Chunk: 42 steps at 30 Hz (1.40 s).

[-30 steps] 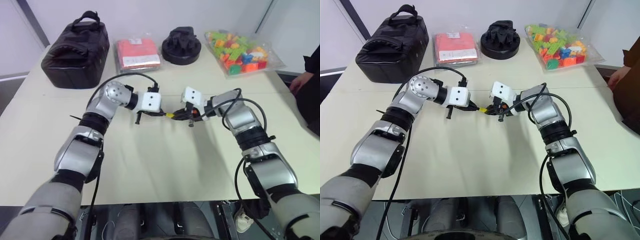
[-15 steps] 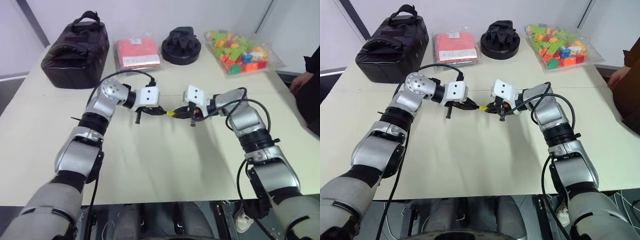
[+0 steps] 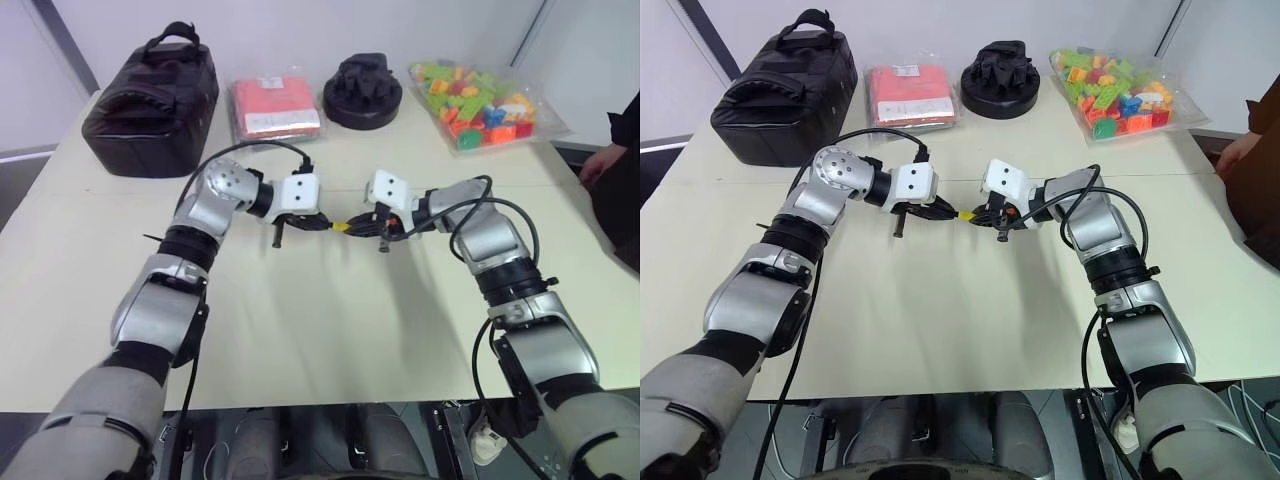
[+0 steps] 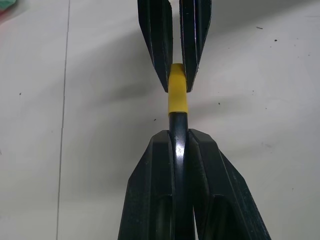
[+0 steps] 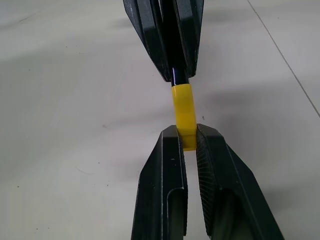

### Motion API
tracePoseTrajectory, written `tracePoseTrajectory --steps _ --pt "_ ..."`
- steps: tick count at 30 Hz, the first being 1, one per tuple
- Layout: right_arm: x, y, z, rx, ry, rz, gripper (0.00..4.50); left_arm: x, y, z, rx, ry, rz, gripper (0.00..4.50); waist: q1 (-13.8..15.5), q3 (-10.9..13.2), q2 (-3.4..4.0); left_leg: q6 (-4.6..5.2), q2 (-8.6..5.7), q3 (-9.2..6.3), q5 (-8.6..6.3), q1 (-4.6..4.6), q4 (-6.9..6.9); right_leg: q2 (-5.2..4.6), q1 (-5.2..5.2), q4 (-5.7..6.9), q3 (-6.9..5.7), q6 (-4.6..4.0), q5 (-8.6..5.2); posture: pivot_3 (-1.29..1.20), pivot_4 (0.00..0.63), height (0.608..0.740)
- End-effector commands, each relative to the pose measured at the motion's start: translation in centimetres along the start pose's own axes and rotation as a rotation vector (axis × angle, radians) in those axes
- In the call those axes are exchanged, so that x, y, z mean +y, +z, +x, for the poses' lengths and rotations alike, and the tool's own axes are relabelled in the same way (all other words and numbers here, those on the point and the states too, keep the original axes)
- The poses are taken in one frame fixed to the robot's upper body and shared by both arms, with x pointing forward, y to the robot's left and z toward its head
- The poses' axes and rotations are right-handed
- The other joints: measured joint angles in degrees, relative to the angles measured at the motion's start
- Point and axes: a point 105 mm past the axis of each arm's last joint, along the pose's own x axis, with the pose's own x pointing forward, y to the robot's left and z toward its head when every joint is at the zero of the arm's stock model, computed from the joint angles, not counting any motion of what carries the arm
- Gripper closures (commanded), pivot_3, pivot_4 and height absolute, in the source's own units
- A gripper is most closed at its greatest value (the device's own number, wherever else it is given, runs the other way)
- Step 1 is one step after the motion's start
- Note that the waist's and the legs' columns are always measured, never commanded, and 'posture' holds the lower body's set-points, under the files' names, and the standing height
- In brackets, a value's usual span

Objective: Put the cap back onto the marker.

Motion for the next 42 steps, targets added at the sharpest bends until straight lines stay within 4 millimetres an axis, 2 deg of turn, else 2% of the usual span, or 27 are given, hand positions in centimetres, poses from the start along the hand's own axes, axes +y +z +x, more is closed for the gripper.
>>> tracePoseTrajectory --steps 1,8,9,10,11,14,22,23,26,28,32,35,39,42 --pt "1.5 6.3 1.0 -0.183 0.071 -0.164 4.45 -0.2 2.8 2.4 -0.09 -0.015 0.067 4.5 0.0 0.0 0.0 0.0 0.0 0.0 0.0 0.0 0.0 0.0 0.0 0.0 0.0 0.0 0.0 0.0 0.15 0.74" --pt "1.3 5.2 0.9 -0.144 0.061 -0.148 4.45 -0.1 2.4 2.2 -0.076 -0.009 0.064 4.5 0.0 0.0 0.0 0.0 0.0 0.0 0.0 0.0 0.0 0.0 0.0 0.0 0.0 0.0 0.0 0.0 0.15 0.74" --pt "1.2 5.1 0.8 -0.137 0.059 -0.146 3.61 -0.1 2.3 2.1 -0.074 -0.008 0.064 4.5 0.0 0.0 0.0 0.0 0.0 0.0 0.0 0.0 0.0 0.0 0.0 0.0 0.0 0.0 0.0 0.0 0.15 0.74" --pt "1.1 4.8 0.8 -0.122 0.054 -0.145 3.25 -0.1 2.3 2.1 -0.073 -0.006 0.063 4.5 0.0 0.0 0.0 0.0 0.0 0.0 0.0 0.0 0.0 0.0 0.0 0.0 0.0 0.0 0.0 0.0 0.15 0.74" --pt "1.2 3.4 0.4 -0.051 0.064 -0.152 2.8 0.0 2.2 2.0 -0.069 0.001 0.061 4.5 0.0 0.0 0.0 0.0 0.01 -0.02 0.0 0.0 0.01 0.0 0.01 0.01 0.0 0.0 0.0 0.0 0.15 0.74" --pt "1.1 1.0 -1.3 0.056 0.055 -0.139 2.8 0.3 1.7 1.4 -0.052 0.026 0.052 4.5 0.3 0.0 0.0 0.0 -0.02 -0.02 0.0 -0.06 0.01 -0.03 -0.04 0.02 0.0 0.0 0.0 0.0 0.15 0.74" --pt "-0.1 0.0 -5.3 0.032 -0.099 -0.046 2.8 -0.1 -0.3 -0.9 -0.035 0.082 -0.025 4.5 -0.2 0.0 0.0 0.0 0.02 -0.01 0.0 -0.09 -0.02 -0.03 -0.14 0.03 0.01 0.0 0.0 0.0 0.15 0.74" --pt "-0.6 0.1 -5.9 -0.003 -0.158 -0.023 2.8 -0.1 -0.5 -1.6 -0.052 0.112 -0.076 4.5 -0.2 0.0 0.0 0.0 0.03 0.0 0.0 -0.09 -0.03 -0.02 -0.15 0.05 0.02 -0.01 0.0 0.0 0.15 0.74" --pt "-3.0 0.9 -9.1 -0.219 -0.448 0.099 2.8 -0.1 -2.0 -5.5 -0.105 0.344 -0.273 4.5 -0.3 0.0 0.0 -0.08 0.11 0.01 0.04 -0.09 -0.05 -0.02 -0.2 0.1 0.07 -0.01 0.0 0.0 0.15 0.74" --pt "-3.1 0.7 -10.1 -0.282 -0.525 0.159 2.8 -0.4 -2.3 -7.2 -0.114 0.443 -0.368 4.5 -0.2 0.0 -0.01 -0.39 0.18 0.0 0.22 -0.09 -0.06 -0.04 -0.23 0.15 0.08 -0.01 0.0 0.0 0.15 0.74" --pt "-2.5 -0.5 -10.5 -0.342 -0.624 0.261 2.8 -2.0 -2.9 -9.5 -0.086 0.638 -0.538 4.5 0.3 0.0 -0.02 -0.3 0.12 -0.07 0.17 -0.09 -0.02 -0.12 -0.15 0.23 0.08 -0.01 0.0 0.0 0.15 0.74" --pt "-1.9 -1.3 -10.2 -0.344 -0.654 0.3 2.8 -3.1 -3.6 -10.3 -0.045 0.736 -0.63 4.5 0.3 0.0 -0.02 -0.19 0.06 -0.1 0.11 -0.08 0.01 -0.15 -0.12 0.31 0.07 0.0 0.0 0.0 0.15 0.74" --pt "-1.6 -3.2 -9.1 -0.326 -0.721 0.351 2.8 -6.6 -5.8 -9.6 0.014 0.839 -0.819 4.5 -0.1 0.0 -0.03 -0.19 0.05 -0.12 0.12 0.06 0.0 -0.14 -0.07 0.39 0.09 -0.01 -0.02 0.0 0.15 0.74" --pt "-1.8 -3.8 -8.9 -0.313 -0.75 0.356 2.8 -7.3 -6.5 -9.1 0.019 0.892 -0.856 4.5 -0.1 0.0 -0.05 -0.27 0.05 -0.13 0.16 0.08 -0.04 -0.07 -0.1 0.42 0.11 -0.01 -0.02 0.0 0.15 0.74"
